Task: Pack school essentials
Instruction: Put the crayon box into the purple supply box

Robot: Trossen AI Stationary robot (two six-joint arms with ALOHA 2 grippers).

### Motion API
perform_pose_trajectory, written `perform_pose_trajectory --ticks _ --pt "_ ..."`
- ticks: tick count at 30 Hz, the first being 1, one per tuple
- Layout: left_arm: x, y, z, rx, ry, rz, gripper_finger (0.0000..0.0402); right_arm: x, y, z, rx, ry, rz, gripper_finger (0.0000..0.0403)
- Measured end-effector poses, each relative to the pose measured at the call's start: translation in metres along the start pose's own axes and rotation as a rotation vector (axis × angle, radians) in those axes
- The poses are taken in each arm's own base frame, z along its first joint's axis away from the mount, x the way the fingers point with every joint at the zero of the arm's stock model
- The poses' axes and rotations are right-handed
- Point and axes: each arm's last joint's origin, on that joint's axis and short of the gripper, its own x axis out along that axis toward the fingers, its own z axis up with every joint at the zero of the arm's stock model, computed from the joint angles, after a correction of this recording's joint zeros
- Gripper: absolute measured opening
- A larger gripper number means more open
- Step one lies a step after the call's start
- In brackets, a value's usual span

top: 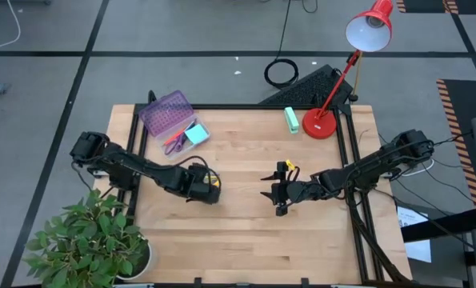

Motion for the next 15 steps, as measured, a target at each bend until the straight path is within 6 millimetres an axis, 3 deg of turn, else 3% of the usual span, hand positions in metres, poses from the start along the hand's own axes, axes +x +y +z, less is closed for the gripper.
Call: perform_pose_trajectory --ticks 8,15 --pt "-0.008 -0.004 0.007 -0.089 -0.024 0.011 0.0379 0.000 0.000 0.000 0.000 0.000 0.000 0.0212" --pt "0.014 -0.012 0.004 -0.102 -0.034 0.031 0.0379 0.000 0.000 0.001 0.007 -0.011 -0.003 0.0212"
